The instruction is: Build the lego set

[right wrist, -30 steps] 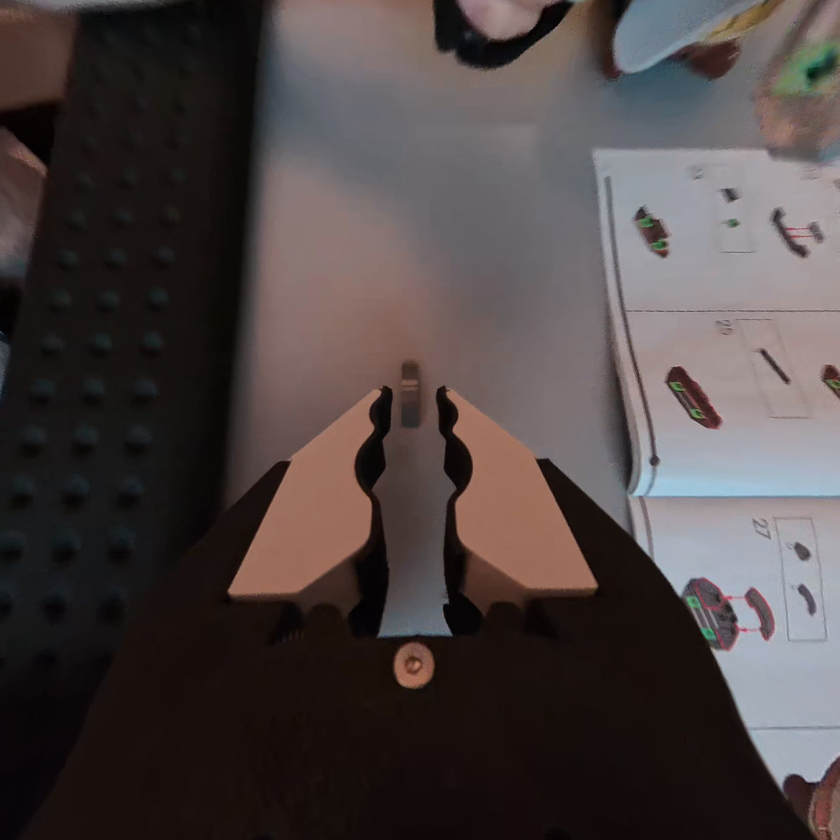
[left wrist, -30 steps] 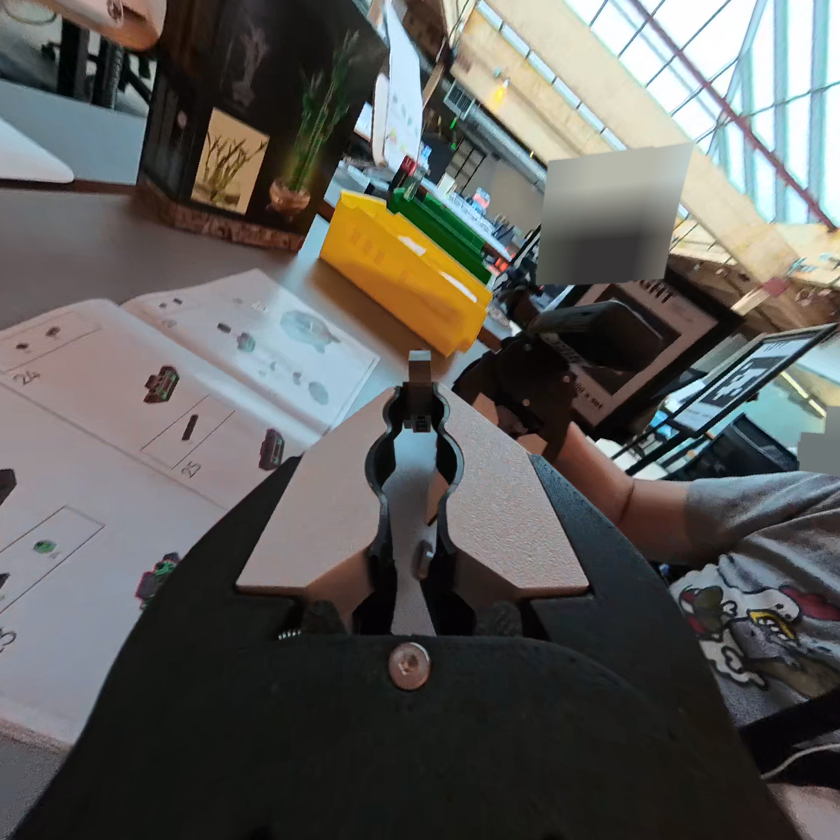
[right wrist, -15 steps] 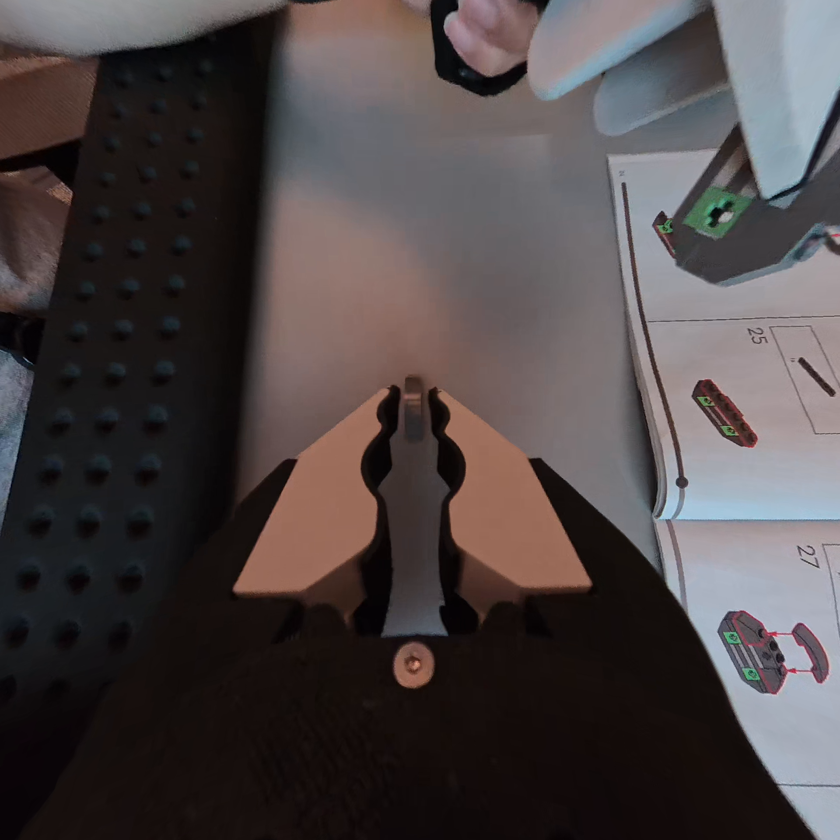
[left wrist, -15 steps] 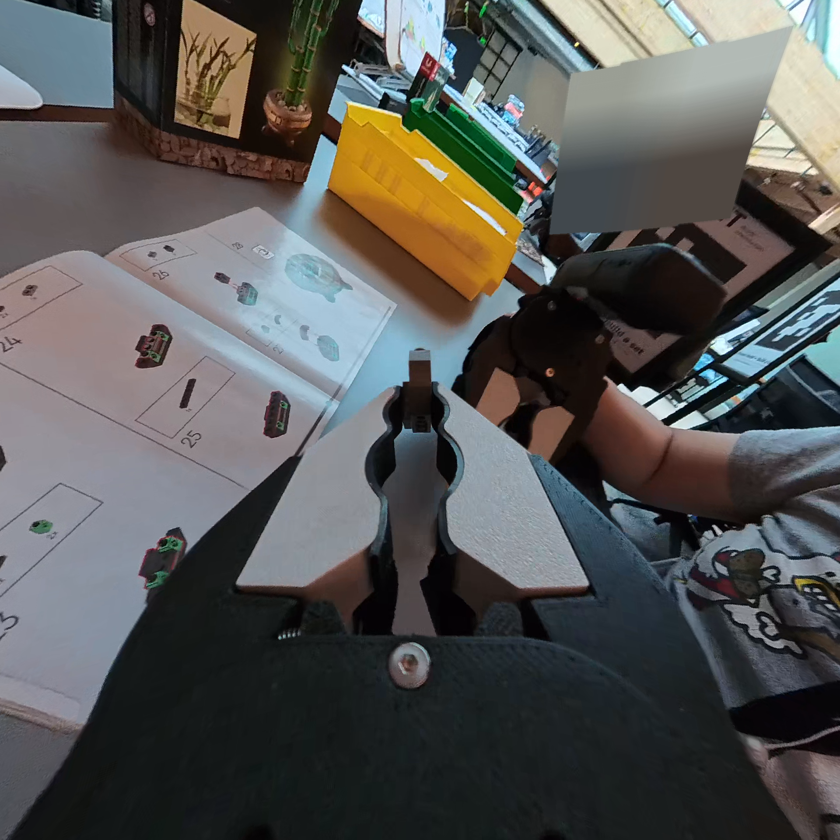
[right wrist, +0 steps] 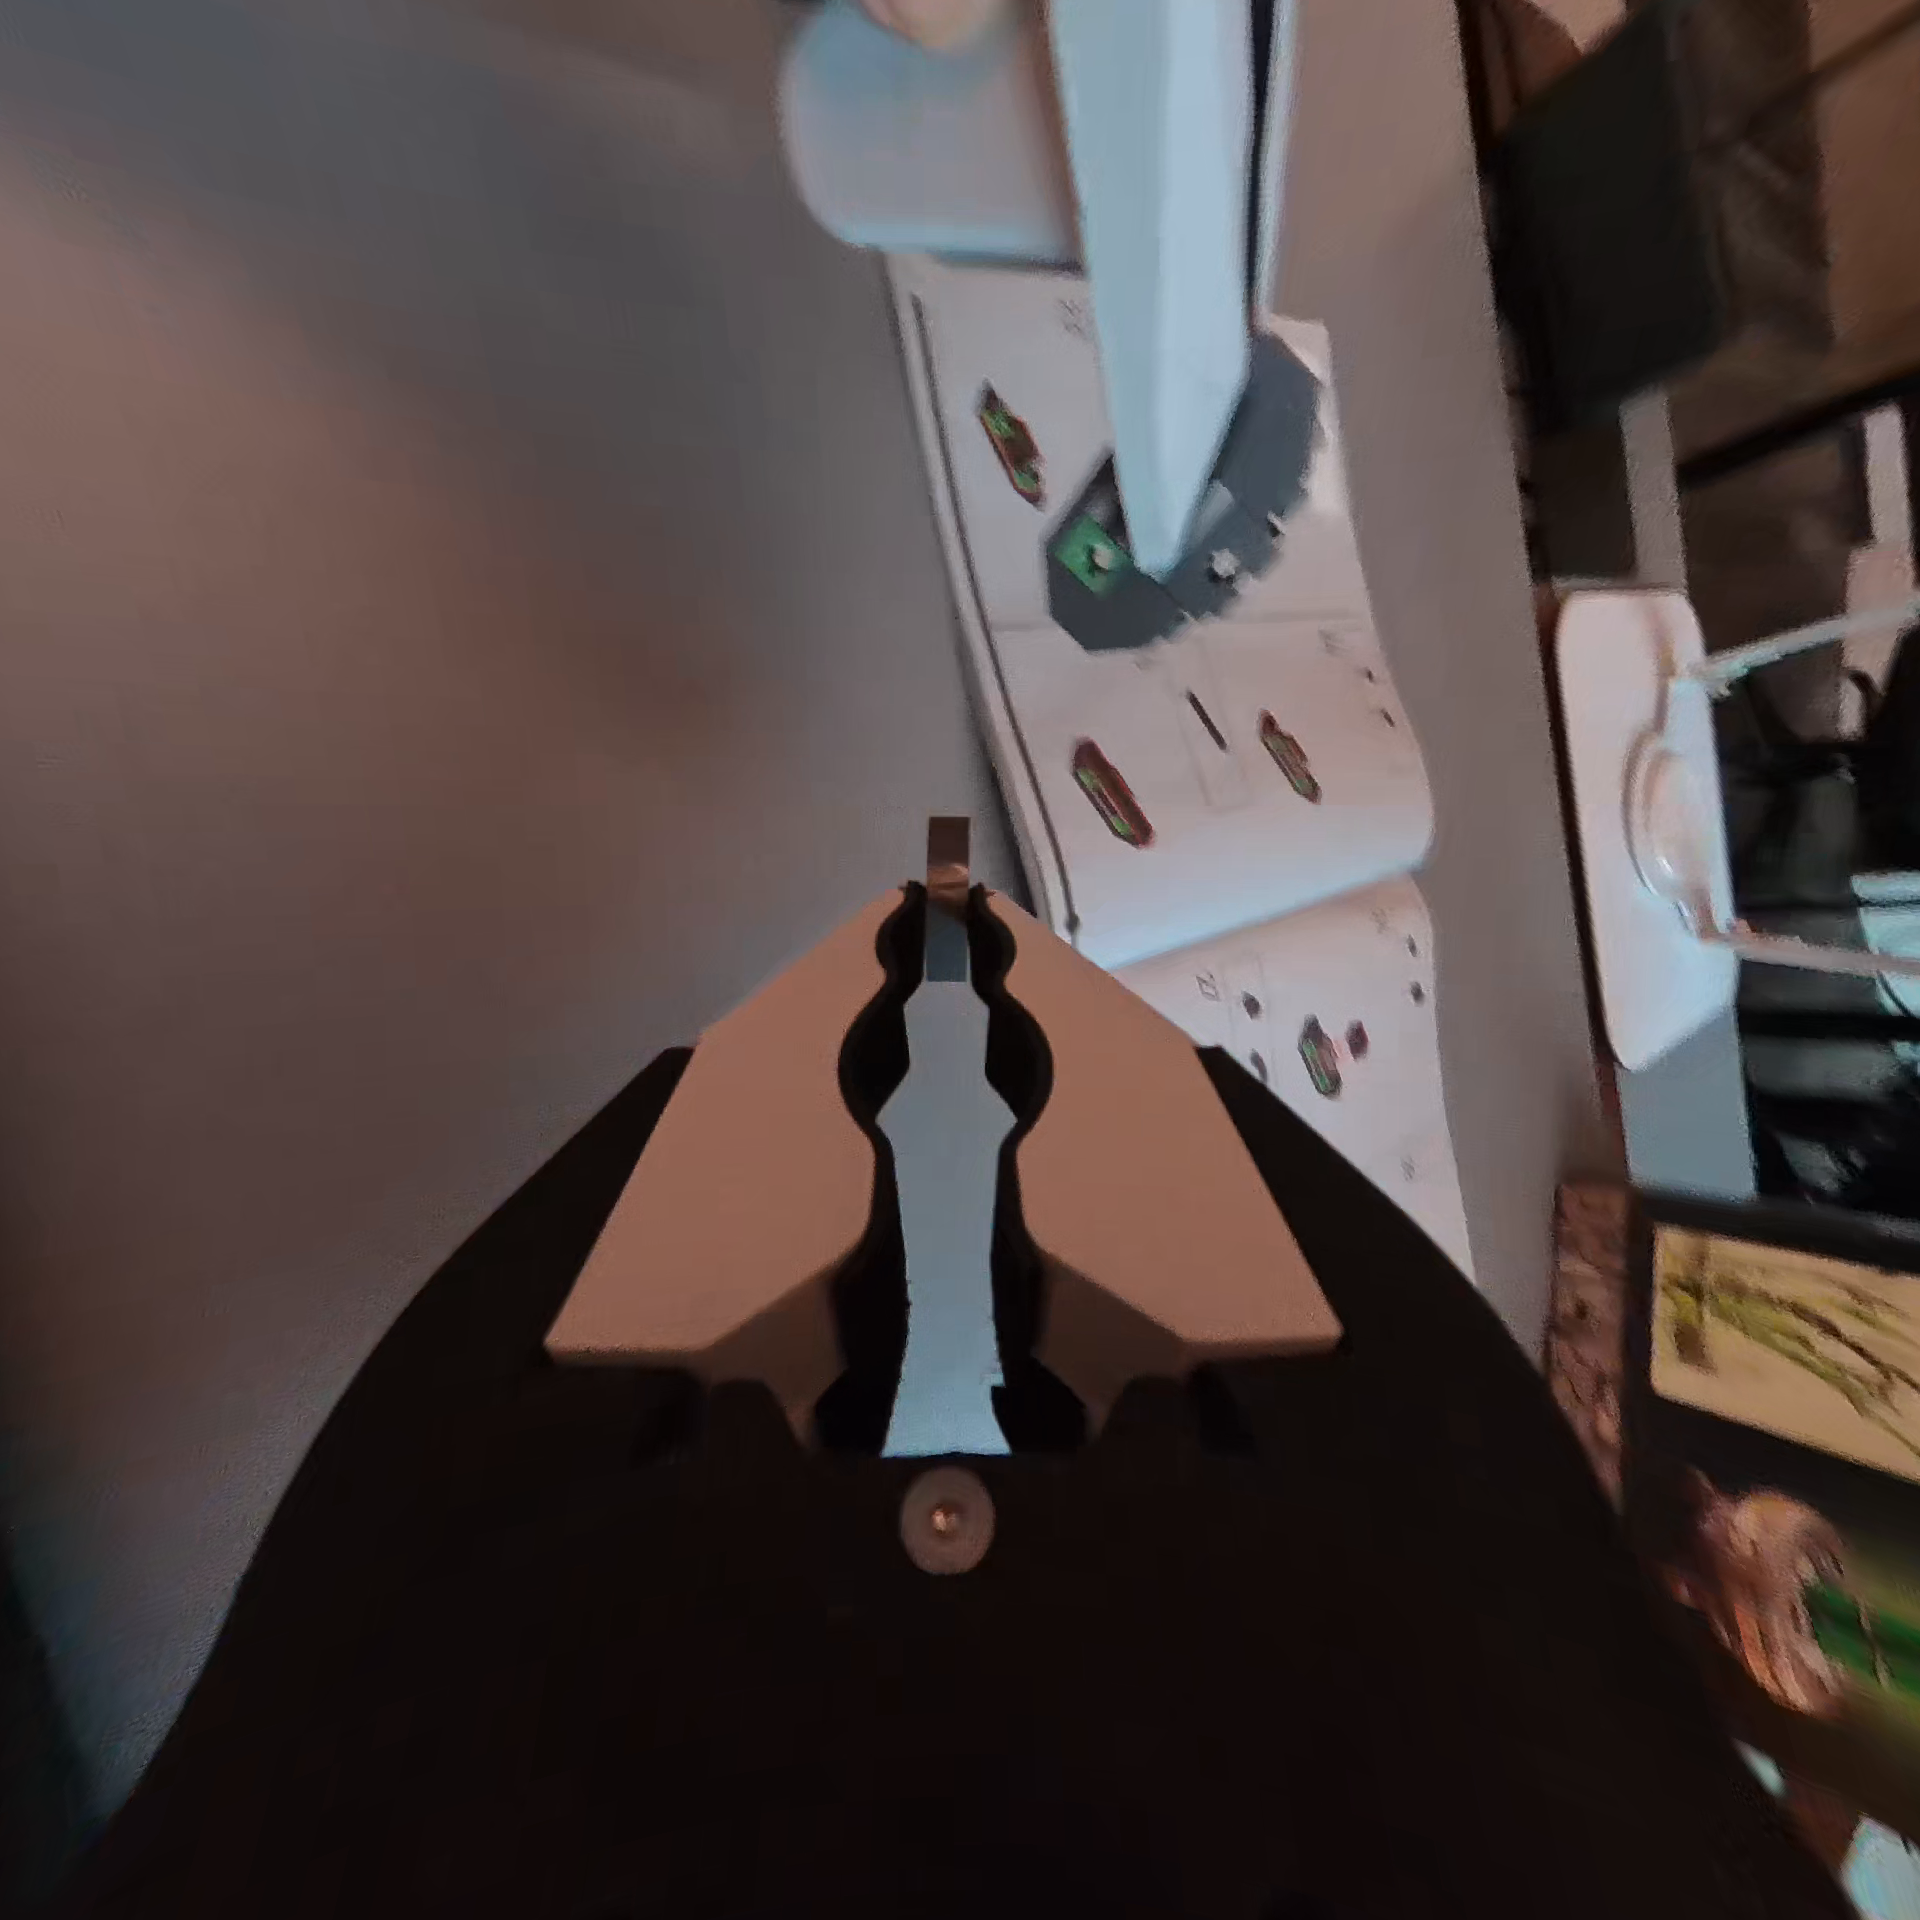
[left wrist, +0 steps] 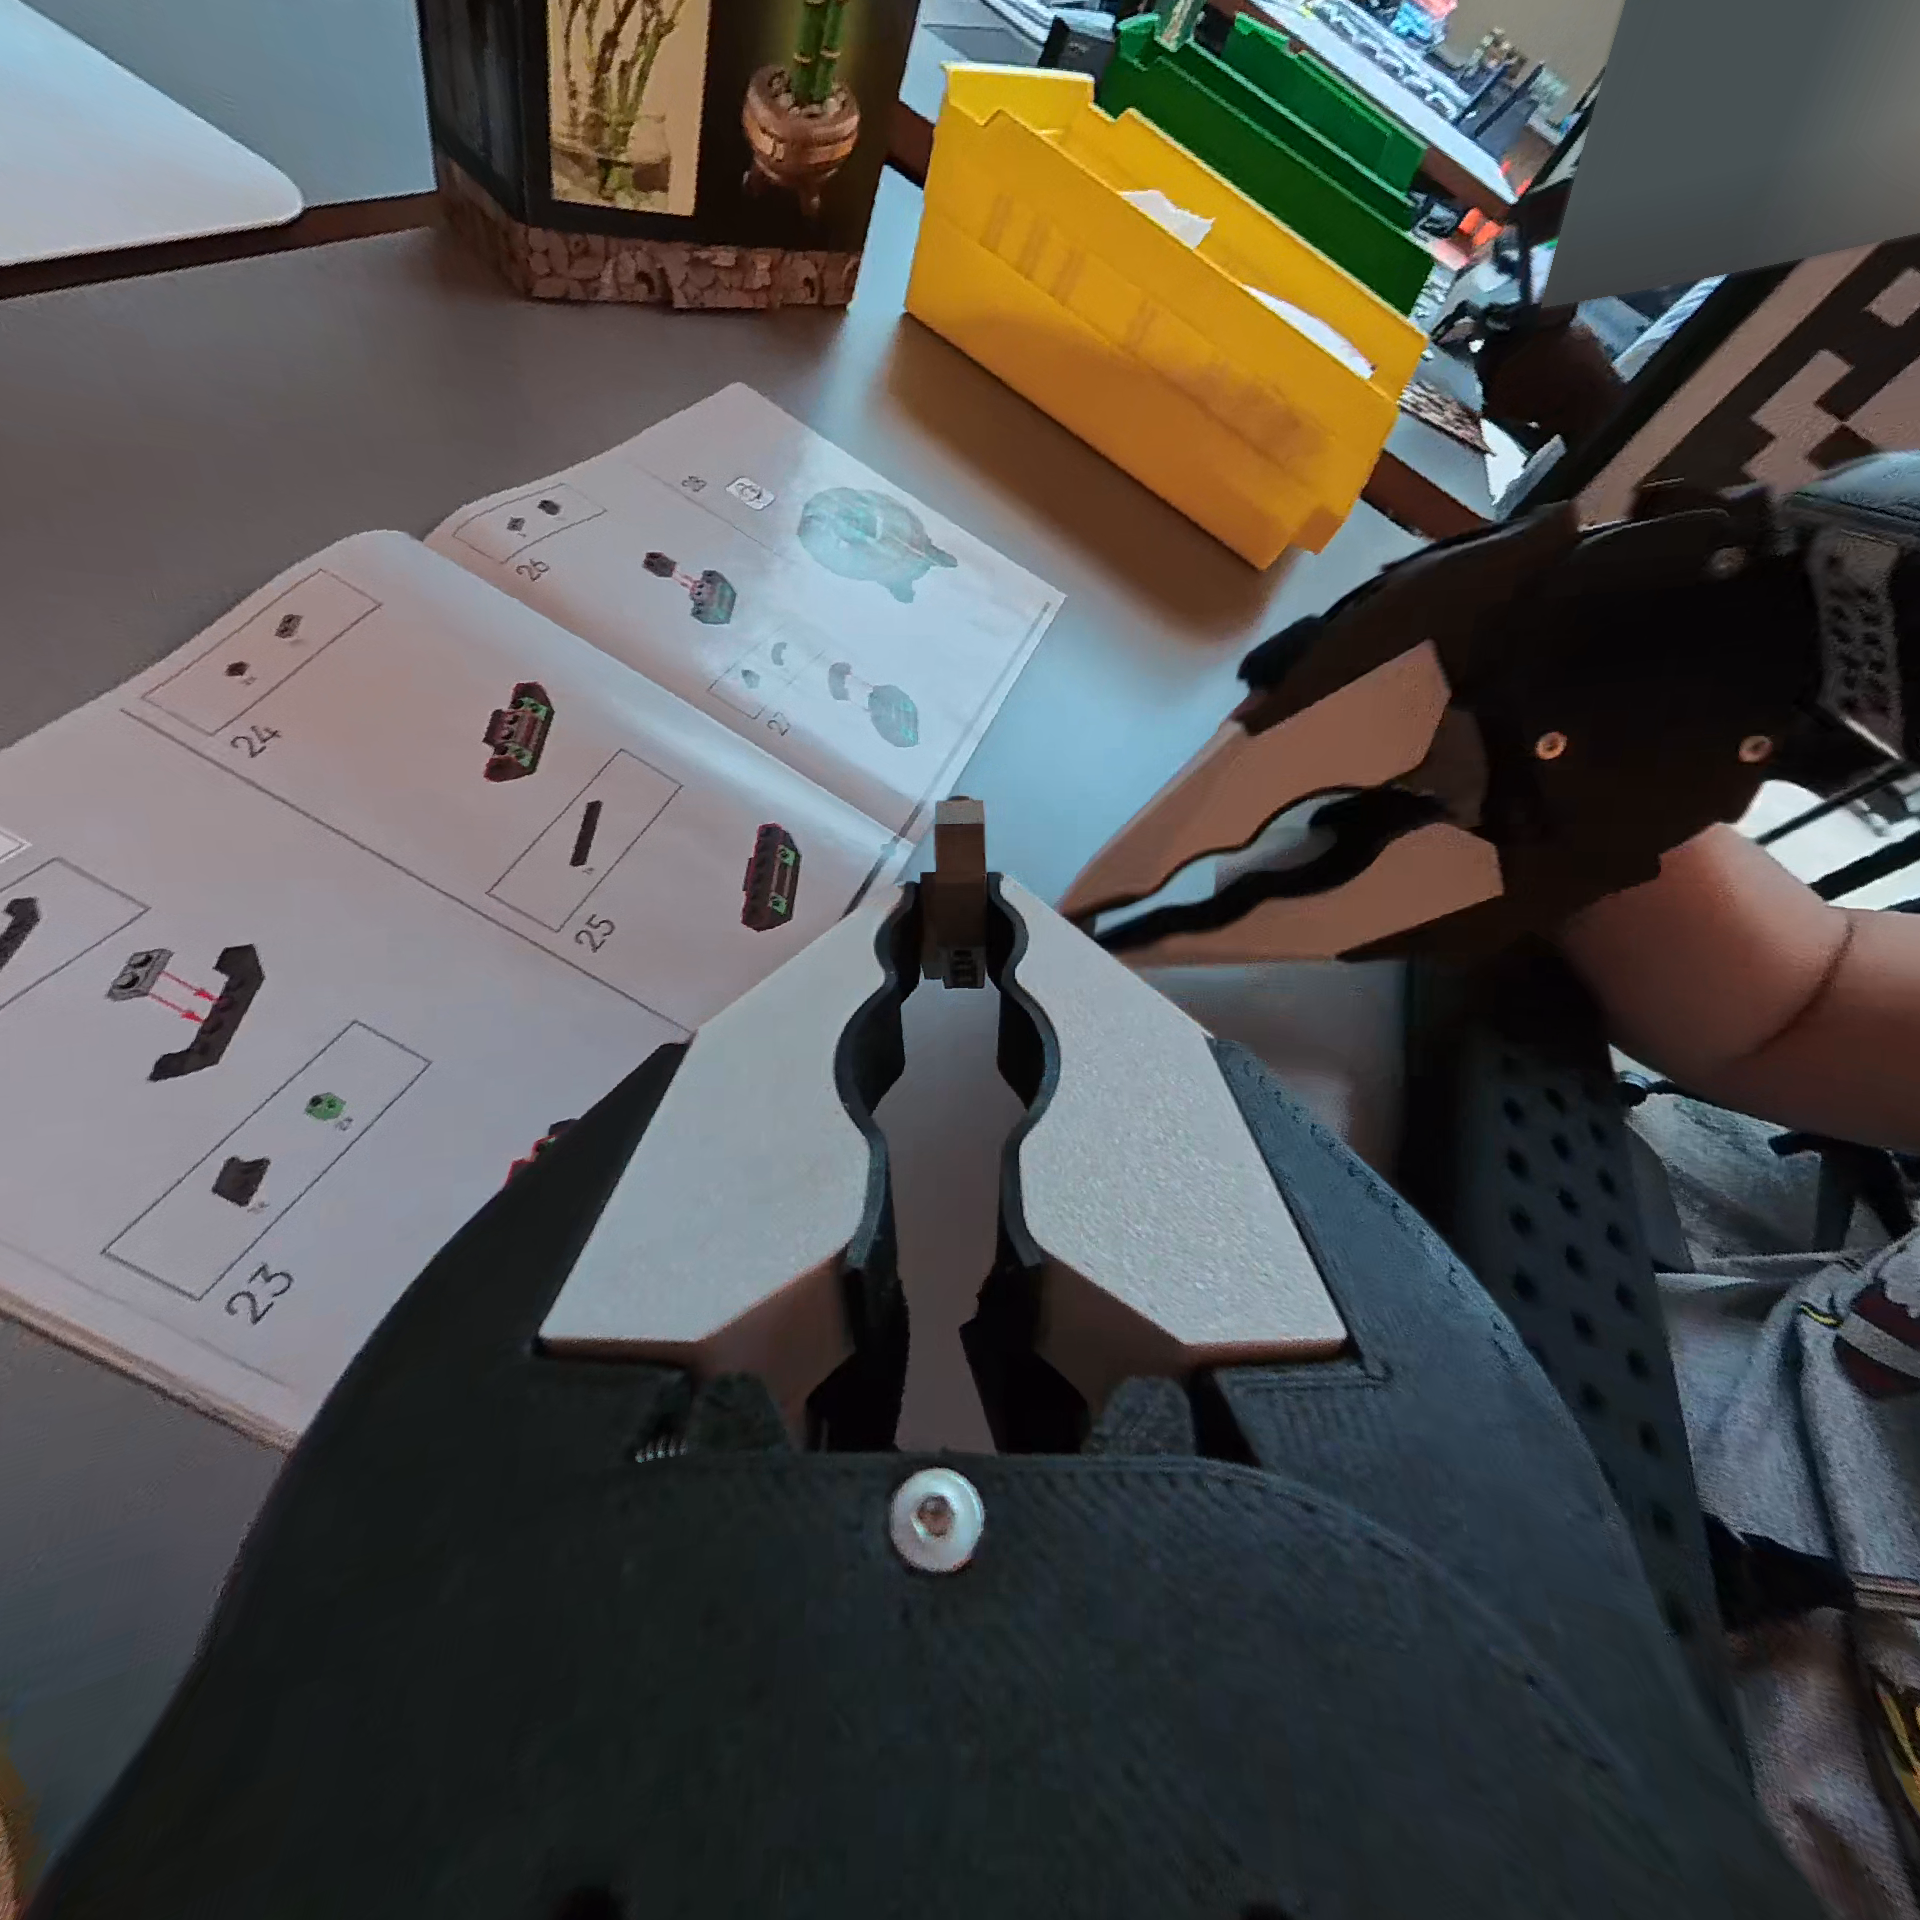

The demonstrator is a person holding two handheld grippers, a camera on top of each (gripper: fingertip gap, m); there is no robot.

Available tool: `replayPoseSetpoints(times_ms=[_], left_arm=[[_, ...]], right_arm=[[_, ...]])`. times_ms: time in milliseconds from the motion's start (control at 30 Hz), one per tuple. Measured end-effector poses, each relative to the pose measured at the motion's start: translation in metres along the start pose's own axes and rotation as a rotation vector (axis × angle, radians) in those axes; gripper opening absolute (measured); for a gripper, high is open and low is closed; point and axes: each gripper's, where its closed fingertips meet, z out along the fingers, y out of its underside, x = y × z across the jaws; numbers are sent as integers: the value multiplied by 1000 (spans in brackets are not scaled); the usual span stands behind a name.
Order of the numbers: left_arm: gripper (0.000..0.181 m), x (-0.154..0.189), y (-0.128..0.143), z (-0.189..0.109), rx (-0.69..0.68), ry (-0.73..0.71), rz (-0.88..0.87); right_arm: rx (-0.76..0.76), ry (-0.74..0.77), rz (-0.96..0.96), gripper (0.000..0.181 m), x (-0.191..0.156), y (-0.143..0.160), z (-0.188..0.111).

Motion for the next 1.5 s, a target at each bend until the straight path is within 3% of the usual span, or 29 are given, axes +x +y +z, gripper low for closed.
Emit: replayPoseSetpoints(times_ms=[133, 533, 633, 733, 800, 867, 1267, 1500], left_arm=[[10, -4, 3, 1, -15, -20, -1], [10, 1, 9, 6, -52, 1, 9], [10, 21, 0, 6, 1, 137, -50], [9, 45, -10, 6, 62, 303, -144], [9, 55, -11, 8, 69, 362, -174], [9, 61, -12, 10, 77, 397, -188], [9, 83, -30, 0, 188, 503, -140], [9, 80, -57, -29, 339, 473, -109]], right_arm=[[-101, 59, 35, 6, 11, 19, 7], [-72, 46, 57, 7, 12, 18, 7], [195, -154, 415, 6, 19, 0, -10], [567, -399, 799, 6, 45, -26, -50], [720, -499, 887, 6, 52, -36, -70], [756, -564, 918, 6, 50, -42, -76], [623, -710, 911, 6, 41, -55, -77], [533, -757, 829, 6, 60, -91, -87]])
